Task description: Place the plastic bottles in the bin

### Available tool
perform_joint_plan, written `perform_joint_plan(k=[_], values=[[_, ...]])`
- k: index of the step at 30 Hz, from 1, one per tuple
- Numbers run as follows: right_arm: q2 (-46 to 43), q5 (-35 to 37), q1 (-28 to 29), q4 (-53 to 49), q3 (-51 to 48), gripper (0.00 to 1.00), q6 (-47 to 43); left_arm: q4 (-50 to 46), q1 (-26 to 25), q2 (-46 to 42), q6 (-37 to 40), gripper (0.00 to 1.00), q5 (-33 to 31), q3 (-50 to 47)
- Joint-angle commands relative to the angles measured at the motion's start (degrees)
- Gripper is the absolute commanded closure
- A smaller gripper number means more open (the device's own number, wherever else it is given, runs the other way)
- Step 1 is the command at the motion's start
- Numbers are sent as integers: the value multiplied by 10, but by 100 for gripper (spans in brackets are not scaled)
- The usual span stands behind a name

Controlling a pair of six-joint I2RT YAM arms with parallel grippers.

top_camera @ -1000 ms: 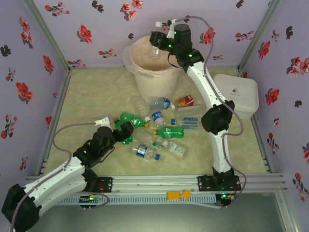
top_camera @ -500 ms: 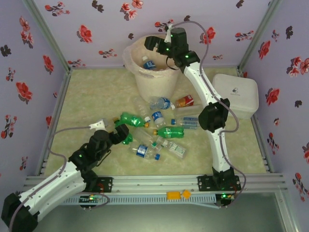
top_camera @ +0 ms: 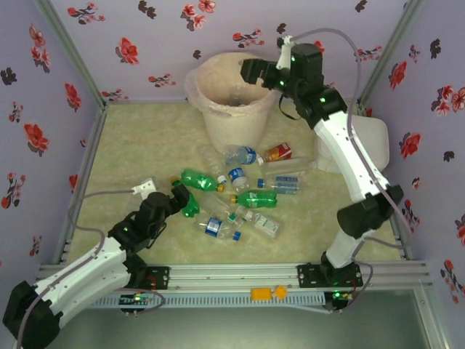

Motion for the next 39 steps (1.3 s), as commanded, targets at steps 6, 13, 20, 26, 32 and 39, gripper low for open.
perform_joint_plan(k=[6,13,20,26,32,39], values=[[-168,80,6,72,-292,0,2,-36,5,79,9,0,-28,79],[-251,134,9,57,-451,0,51,-67,5,177,-31,0,-27,126],[-288,183,9,19,-557,0,87,-84,5,263,-64,0,-7,147],[-310,185,9,68,-650,0,114,-32,4,314,-52,0,2,148],[-294,179,9,116,-685,0,140,-18,7,369,-53,2,2,160],[-250,173,10,109,-659,0,125,-18,10,396,-54,17,1,160]])
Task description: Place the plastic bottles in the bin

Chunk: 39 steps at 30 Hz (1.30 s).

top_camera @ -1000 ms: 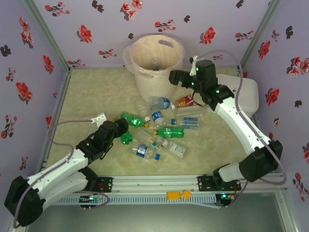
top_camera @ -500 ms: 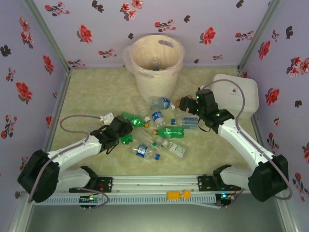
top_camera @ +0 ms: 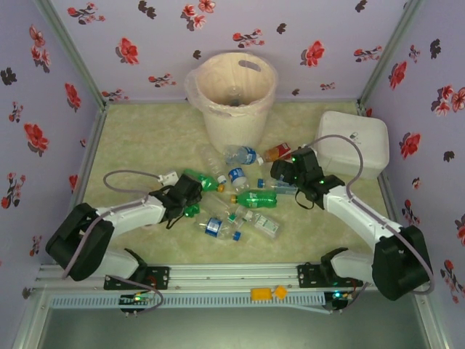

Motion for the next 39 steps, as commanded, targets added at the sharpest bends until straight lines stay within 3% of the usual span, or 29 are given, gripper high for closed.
perform_joint_plan(k=[1,5,10,18,24,31,37,39], values=[[21,4,3,11,28,0,-1,9,4,1,-8,21,-5,4],[45,9,3,0,51,0,-2,31,6,-12,-20,38,-7,-20],[60,-32,2,1,63,0,-19,35,9,-37,-12,52,-15,-29],[35,-67,-10,57,32,0,-17,43,15,-119,42,58,-22,-36],[27,-113,-18,92,2,0,-2,15,20,-221,138,63,-24,-6],[26,-123,-17,124,-20,0,-5,-3,30,-266,270,80,-18,114],[15,-96,-8,114,-26,0,-19,-1,34,-189,375,100,42,290],[9,-99,-8,99,-25,0,-22,12,35,-151,401,100,68,342]])
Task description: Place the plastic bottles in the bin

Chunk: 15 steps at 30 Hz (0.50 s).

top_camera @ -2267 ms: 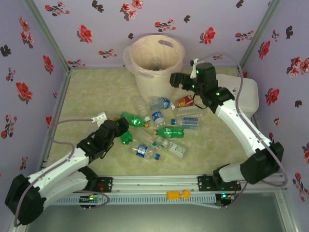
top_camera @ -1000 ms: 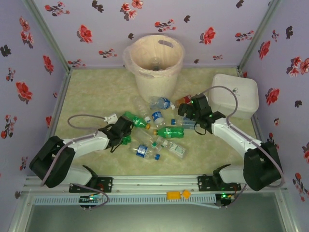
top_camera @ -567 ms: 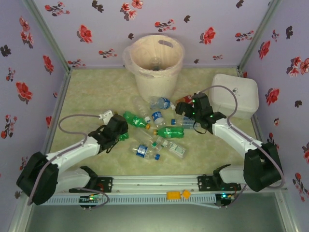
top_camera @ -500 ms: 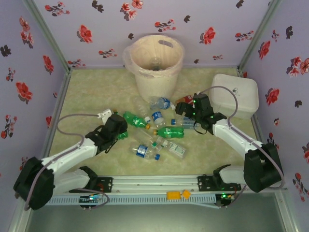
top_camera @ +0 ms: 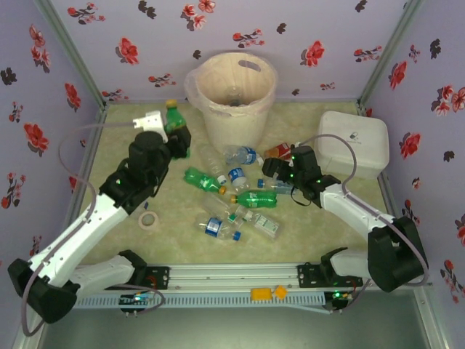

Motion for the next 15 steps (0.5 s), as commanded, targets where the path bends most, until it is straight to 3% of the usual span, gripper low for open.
perform_joint_plan(k=[1,6,15], values=[[-20,9,4,-14,-2,0,-17,22,5,57,90,100,53,78],[-24,12,4,-53,12,0,-37,51,10,156,136,100,109,210],[-67,0,4,-30,-23,0,-39,8,23,376,189,100,159,466]])
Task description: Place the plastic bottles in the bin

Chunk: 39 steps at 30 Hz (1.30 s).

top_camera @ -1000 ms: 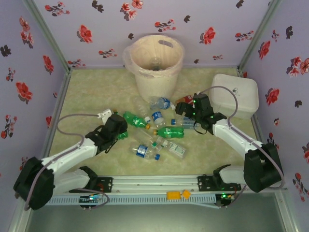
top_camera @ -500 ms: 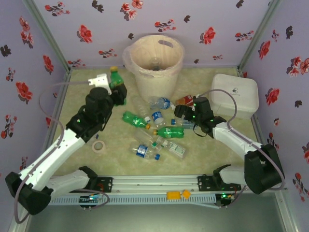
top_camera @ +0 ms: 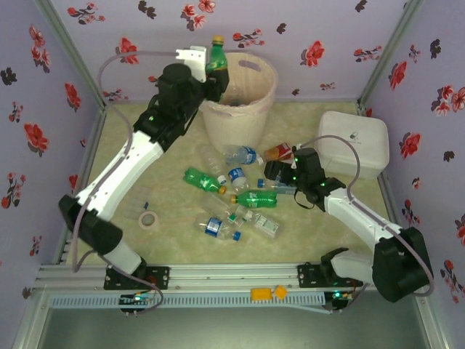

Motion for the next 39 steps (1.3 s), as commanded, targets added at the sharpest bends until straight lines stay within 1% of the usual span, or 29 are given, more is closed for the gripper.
perform_joint_plan(k=[1,6,10,13,16,17,18,20,23,24,26,29,32,35,39], values=[[-27,-8,3,7,-18,0,-12,-24,13,68,30,100,34,86],[-57,-48,4,9,-18,0,-28,-99,25,195,25,100,55,241],[-83,-18,3,1,-27,0,-29,-162,29,275,24,100,61,336],[-101,-4,3,-4,-39,0,-29,-186,35,312,19,100,65,372],[-113,6,4,-14,-47,0,-31,-189,44,334,6,99,67,380],[-116,8,4,-19,-46,0,-33,-190,47,339,-3,93,72,380],[-119,11,4,-23,-46,0,-35,-189,51,342,-11,83,77,380],[-123,18,3,-25,-45,0,-39,-190,56,345,-24,53,89,379],[-120,28,3,-31,-37,0,-34,-187,56,341,-27,26,103,381],[-116,32,3,-31,-36,0,-31,-187,56,338,-28,20,106,380],[-105,49,3,-36,-31,0,-22,-183,56,329,-32,12,113,380],[-85,72,3,-47,-19,0,-10,-178,56,312,-38,4,128,377],[-65,87,1,-60,-11,0,5,-173,55,291,-43,0,146,372],[-46,121,-5,-86,-2,0,39,-170,53,258,-48,0,164,352],[-30,119,-30,-111,1,0,74,-139,42,183,-39,0,168,256]])
